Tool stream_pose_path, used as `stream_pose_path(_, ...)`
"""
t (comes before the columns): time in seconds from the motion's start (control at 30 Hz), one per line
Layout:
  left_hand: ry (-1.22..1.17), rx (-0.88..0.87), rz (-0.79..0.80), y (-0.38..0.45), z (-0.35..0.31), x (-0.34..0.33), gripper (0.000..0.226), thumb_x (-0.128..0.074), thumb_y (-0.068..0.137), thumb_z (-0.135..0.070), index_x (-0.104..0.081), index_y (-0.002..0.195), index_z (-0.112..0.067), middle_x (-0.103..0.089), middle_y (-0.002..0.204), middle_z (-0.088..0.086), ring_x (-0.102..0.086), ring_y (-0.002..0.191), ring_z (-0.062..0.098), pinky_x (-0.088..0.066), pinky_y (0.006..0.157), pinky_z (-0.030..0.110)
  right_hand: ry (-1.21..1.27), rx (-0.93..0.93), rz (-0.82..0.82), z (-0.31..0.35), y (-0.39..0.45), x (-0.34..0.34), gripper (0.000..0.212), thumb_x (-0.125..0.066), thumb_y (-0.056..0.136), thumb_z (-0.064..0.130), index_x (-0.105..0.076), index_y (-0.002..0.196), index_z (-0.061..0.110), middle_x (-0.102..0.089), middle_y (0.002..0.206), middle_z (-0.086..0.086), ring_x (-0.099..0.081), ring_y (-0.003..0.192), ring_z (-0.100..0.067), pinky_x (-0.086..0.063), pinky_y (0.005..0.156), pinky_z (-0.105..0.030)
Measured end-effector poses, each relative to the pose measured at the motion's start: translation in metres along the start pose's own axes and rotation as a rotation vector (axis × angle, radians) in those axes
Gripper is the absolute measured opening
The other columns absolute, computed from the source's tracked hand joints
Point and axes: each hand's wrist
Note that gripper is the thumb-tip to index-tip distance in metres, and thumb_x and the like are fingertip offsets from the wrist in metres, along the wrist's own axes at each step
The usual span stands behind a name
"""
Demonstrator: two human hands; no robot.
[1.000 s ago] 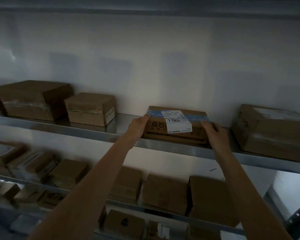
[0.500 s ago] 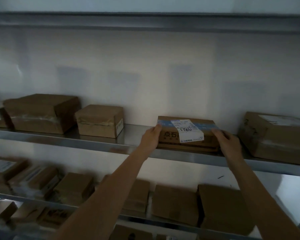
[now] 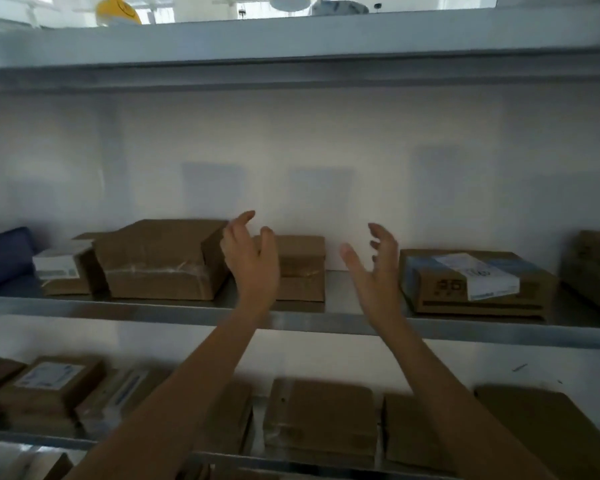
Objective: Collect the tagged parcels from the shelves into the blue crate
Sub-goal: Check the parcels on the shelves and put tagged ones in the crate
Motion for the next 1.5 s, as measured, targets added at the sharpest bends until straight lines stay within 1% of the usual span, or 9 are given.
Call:
stream_pose_path(0.13, -0.074, 0.332, 0.293, 0.009, 0.043, 0.011, 0.047, -0.042, 0.101, -0.032, -0.036, 0.141, -0.010, -0.042, 0.138, 0.012, -0.040, 0.130, 0.030, -0.031, 0.107, 0.034, 0.063, -0.355, 0.265, -0.016, -0.009, -0.044, 0.091, -0.070, 0.082, 0.048, -0.017, 0.152, 0.024, -0.029, 0.153, -0.001, -0.035, 0.136, -0.020, -0.033, 0.113, -0.038)
stream_pose_path(0.4, -0.540, 0.716, 0.490, 0.020, 0.068, 0.023, 0.045, -0.034, 0.100, -0.047, -0.056, 0.127, -0.019, -0.063, 0.118, 0.003, -0.058, 0.103, 0.016, -0.046, 0.092, 0.033, 0.100, -0.405, 0.289, -0.029, 0.006, -0.037, 0.047, -0.066, 0.088, 0.040, -0.051, 0.130, 0.027, -0.061, 0.127, 0.002, -0.058, 0.115, -0.016, -0.048, 0.099, -0.037)
stream_pose_path(0.5, -0.608, 0.656, 0.516, 0.021, 0.078, 0.026, 0.043, -0.023, 0.104, -0.041, -0.054, 0.127, -0.023, -0.061, 0.105, 0.001, -0.055, 0.100, 0.016, -0.043, 0.091, 0.031, 0.237, -0.466, 0.186, -0.026, 0.006, -0.036, 0.029, -0.049, 0.094, 0.050, -0.061, 0.112, 0.030, -0.066, 0.110, 0.005, -0.056, 0.115, -0.019, -0.038, 0.104, -0.037)
stream_pose_path(0.63, -0.597, 0.658, 0.545, 0.021, 0.080, 0.024, 0.047, -0.020, 0.104, -0.044, -0.053, 0.133, -0.028, -0.059, 0.113, 0.000, -0.051, 0.114, 0.018, -0.041, 0.085, 0.028, 0.273, -0.495, 0.173, -0.025, 0.004, -0.035, 0.068, -0.042, 0.082, 0.073, -0.057, 0.131, 0.028, -0.061, 0.130, -0.001, -0.050, 0.125, -0.019, -0.031, 0.113, -0.044)
stream_pose_path(0.73, -0.571, 0.665, 0.594, 0.021, 0.085, 0.023, 0.039, -0.029, 0.100, -0.046, -0.065, 0.115, -0.043, -0.051, 0.140, 0.000, -0.041, 0.132, 0.021, -0.033, 0.109, 0.037, 0.349, -0.458, 0.191, -0.024, 0.004, -0.032, 0.047, -0.036, 0.095, 0.061, -0.059, 0.125, 0.033, -0.065, 0.121, 0.006, -0.057, 0.117, -0.014, -0.041, 0.101, -0.034)
stream_pose_path(0.87, -0.599, 0.652, 0.617, 0.022, 0.082, 0.026, 0.033, -0.033, 0.102, -0.037, -0.058, 0.122, -0.032, -0.063, 0.118, -0.006, -0.053, 0.118, 0.017, -0.043, 0.091, 0.035, 0.232, -0.460, 0.182, -0.021, 0.003, -0.036, 0.036, -0.038, 0.096, 0.056, -0.064, 0.107, 0.034, -0.066, 0.113, 0.001, -0.059, 0.108, -0.020, -0.046, 0.097, -0.042)
stream_pose_path(0.97, -0.567, 0.667, 0.632, 0.021, 0.079, 0.027, 0.036, -0.036, 0.099, -0.043, -0.056, 0.123, -0.025, -0.061, 0.122, 0.004, -0.054, 0.117, 0.025, -0.045, 0.096, 0.050, 0.206, -0.430, 0.130, -0.024, 0.005, -0.037, 0.037, -0.036, 0.099, 0.053, -0.065, 0.102, 0.030, -0.068, 0.110, -0.002, -0.060, 0.105, -0.021, -0.044, 0.096, -0.038)
stream_pose_path(1.2, -0.560, 0.633, 0.629, 0.020, 0.083, 0.024, 0.022, -0.043, 0.098, -0.043, -0.059, 0.108, -0.033, -0.065, 0.110, -0.008, -0.055, 0.110, 0.013, -0.034, 0.107, 0.040, 0.192, -0.404, 0.134, -0.034, 0.003, -0.036, 0.025, -0.051, 0.095, 0.044, -0.061, 0.112, 0.028, -0.063, 0.120, 0.000, -0.056, 0.115, -0.021, -0.049, 0.095, -0.042)
stream_pose_path(1.5, -0.466, 0.631, 0.622, 0.025, 0.092, 0.018, 0.037, -0.040, 0.101, -0.037, -0.040, 0.135, -0.022, -0.050, 0.135, 0.005, -0.047, 0.125, 0.024, -0.038, 0.107, 0.044, 0.198, -0.286, 0.149, -0.035, -0.002, -0.032, 0.027, -0.057, 0.095, 0.032, -0.055, 0.106, 0.007, -0.070, 0.106, -0.005, -0.065, 0.094, -0.020, -0.051, 0.075, -0.031)
Point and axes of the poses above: each hand's wrist, its own y-axis towards the middle knuckle, its own x-axis out of the back of the hand, z = x × y
